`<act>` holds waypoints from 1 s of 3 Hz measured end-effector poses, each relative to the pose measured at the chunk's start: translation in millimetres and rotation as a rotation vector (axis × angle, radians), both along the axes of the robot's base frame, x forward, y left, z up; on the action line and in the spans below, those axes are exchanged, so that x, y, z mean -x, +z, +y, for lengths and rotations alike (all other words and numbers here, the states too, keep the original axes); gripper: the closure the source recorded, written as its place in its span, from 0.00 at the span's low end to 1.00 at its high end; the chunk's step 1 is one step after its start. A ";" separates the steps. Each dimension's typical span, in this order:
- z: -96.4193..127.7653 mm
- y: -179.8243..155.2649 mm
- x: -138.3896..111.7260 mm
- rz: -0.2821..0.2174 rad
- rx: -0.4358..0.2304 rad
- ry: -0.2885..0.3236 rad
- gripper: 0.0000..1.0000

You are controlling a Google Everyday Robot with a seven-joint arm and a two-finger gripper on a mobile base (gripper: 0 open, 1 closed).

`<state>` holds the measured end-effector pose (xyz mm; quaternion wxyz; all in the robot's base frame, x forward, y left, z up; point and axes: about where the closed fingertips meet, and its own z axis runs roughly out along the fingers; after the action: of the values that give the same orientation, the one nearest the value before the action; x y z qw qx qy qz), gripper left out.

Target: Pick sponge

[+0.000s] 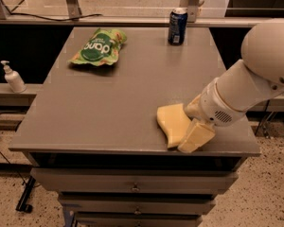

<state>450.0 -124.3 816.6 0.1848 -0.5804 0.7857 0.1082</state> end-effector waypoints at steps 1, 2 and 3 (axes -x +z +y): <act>0.0 5.1 -0.1 0.000 0.000 0.000 0.87; 0.0 6.5 -0.1 0.000 0.000 0.000 1.00; 8.7 47.3 -10.2 -0.026 0.003 0.007 1.00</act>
Offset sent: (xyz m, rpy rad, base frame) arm 0.0415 0.0125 0.1270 -0.0603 -0.0391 -0.0096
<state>460.1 -115.5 863.9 0.1938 -0.5849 0.7812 0.1001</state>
